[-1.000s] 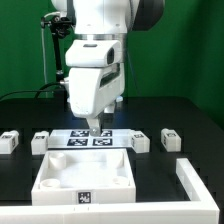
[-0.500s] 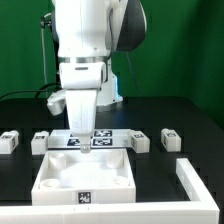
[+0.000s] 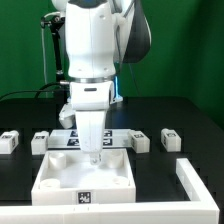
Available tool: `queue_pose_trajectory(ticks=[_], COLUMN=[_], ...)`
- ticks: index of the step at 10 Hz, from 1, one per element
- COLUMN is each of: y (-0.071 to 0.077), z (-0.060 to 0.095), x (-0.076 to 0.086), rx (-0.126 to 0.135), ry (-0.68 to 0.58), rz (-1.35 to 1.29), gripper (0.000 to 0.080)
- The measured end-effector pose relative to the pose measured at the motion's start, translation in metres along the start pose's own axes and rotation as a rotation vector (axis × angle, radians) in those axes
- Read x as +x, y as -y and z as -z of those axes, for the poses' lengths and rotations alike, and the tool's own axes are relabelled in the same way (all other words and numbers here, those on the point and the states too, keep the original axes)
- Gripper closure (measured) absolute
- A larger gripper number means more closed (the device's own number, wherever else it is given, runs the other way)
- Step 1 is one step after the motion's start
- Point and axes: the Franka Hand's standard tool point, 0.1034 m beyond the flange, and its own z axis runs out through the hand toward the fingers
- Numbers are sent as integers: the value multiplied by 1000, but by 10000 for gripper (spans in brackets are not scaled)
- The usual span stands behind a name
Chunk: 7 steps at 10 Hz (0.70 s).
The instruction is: Assemble square table
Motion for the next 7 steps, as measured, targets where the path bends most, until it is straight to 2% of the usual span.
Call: queue_pose_trajectory(ticks=[2, 3, 4, 5, 6, 7], y=[2, 0, -3, -3, -3, -3], z=[-3, -1, 6, 6, 5, 5], x=[5, 6, 7, 7, 7, 6], rx=[6, 1, -11, -11, -10, -10], ry=[-3, -4, -2, -3, -3, -3], rz=[-21, -28, -37, -38, -39, -39], gripper=[149, 234, 370, 370, 552, 688])
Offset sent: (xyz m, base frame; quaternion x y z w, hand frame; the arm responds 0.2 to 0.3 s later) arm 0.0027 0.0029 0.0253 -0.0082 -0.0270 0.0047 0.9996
